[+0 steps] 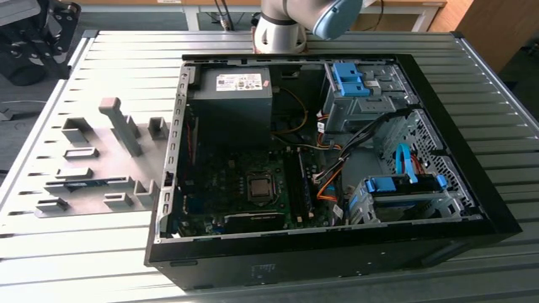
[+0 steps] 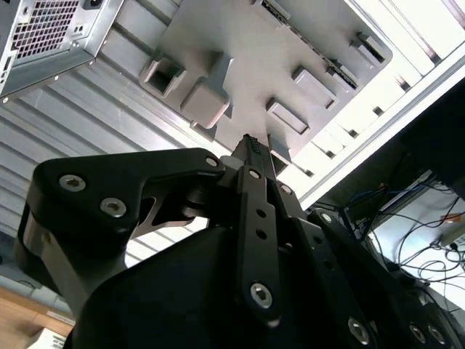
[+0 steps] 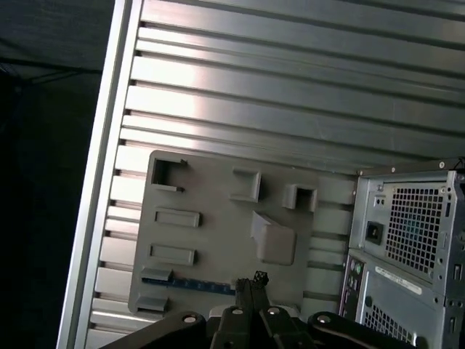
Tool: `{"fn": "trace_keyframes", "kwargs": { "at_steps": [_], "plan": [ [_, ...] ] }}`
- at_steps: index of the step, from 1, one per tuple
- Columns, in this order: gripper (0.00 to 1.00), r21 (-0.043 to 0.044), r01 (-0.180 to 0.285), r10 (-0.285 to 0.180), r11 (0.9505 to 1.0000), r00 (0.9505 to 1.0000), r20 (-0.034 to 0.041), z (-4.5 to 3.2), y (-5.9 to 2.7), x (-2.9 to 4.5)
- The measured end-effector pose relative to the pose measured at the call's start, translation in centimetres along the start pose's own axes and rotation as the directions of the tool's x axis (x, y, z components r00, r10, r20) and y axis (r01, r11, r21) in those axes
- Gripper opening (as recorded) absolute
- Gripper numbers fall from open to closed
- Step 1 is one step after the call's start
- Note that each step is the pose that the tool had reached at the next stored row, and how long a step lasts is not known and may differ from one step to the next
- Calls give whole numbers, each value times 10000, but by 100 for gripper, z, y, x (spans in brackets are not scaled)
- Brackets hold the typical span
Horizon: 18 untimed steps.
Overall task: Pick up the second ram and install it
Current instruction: 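Pick up the second ram and move it above second insertion slot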
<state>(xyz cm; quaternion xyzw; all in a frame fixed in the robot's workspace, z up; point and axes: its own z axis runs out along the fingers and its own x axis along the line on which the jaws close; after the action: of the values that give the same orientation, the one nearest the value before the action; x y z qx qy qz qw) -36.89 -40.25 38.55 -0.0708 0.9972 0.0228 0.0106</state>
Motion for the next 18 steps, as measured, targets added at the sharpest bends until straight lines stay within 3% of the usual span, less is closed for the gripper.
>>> {"fn": "trace_keyframes", "kwargs": {
  "at_steps": [2,6,18],
  "plan": [
    [11,-13,527,-527,9986,9986,-22,2,0,2],
    [11,-27,1037,-1037,9946,9946,-44,3,0,5],
    [11,-29,1098,-1098,9940,9939,-46,3,0,5]
  ]
}}
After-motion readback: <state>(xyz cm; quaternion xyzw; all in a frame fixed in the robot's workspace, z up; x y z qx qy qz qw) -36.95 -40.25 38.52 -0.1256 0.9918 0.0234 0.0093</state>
